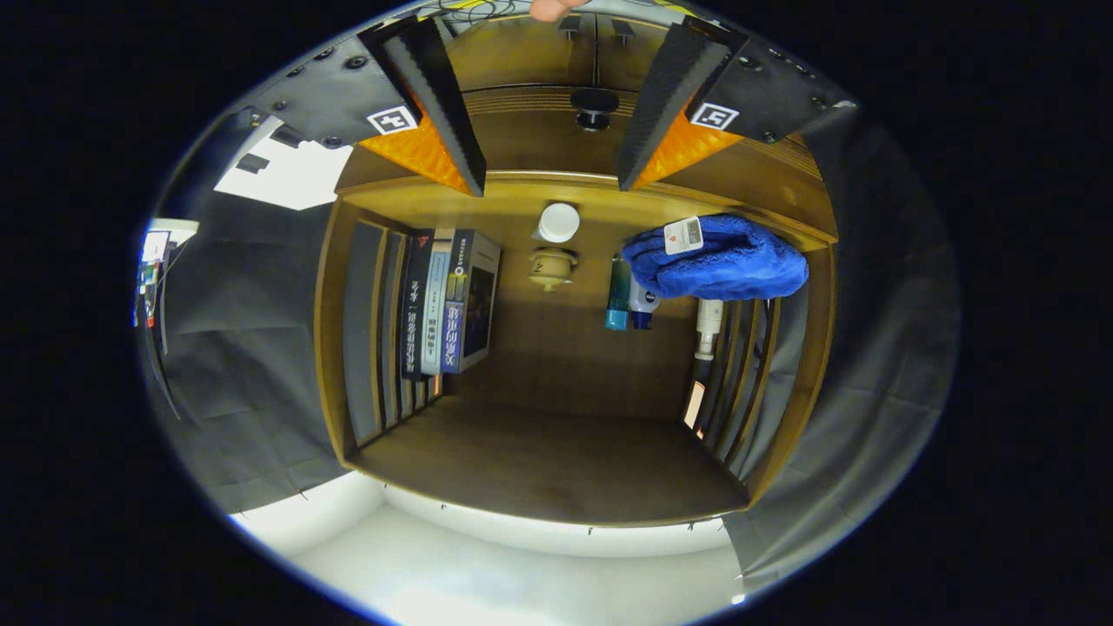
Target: Pull open the drawer, take out the items inside it, and place them on the countertop above the cabinet.
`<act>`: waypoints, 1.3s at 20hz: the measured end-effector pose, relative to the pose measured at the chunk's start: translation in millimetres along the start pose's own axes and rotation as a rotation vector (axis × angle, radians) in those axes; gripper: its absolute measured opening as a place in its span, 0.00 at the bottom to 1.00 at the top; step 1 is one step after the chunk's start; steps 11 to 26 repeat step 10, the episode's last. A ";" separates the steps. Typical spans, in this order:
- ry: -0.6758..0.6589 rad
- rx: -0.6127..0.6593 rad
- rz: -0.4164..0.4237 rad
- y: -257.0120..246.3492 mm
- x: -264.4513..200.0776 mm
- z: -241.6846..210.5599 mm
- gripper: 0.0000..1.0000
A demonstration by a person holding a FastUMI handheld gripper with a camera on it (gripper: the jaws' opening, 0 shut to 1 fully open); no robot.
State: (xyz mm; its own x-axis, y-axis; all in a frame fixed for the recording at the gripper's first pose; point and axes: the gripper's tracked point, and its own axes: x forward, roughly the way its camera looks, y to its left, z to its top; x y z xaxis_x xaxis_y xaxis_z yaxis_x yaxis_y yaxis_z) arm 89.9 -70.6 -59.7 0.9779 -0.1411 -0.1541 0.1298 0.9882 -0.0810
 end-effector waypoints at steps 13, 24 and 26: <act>-0.072 -0.055 -0.066 -2.5 -51.8 39.1 0.98; -0.072 -0.055 -0.066 -2.5 -51.8 39.1 0.98; -0.072 -0.055 -0.066 -2.5 -51.8 39.1 0.98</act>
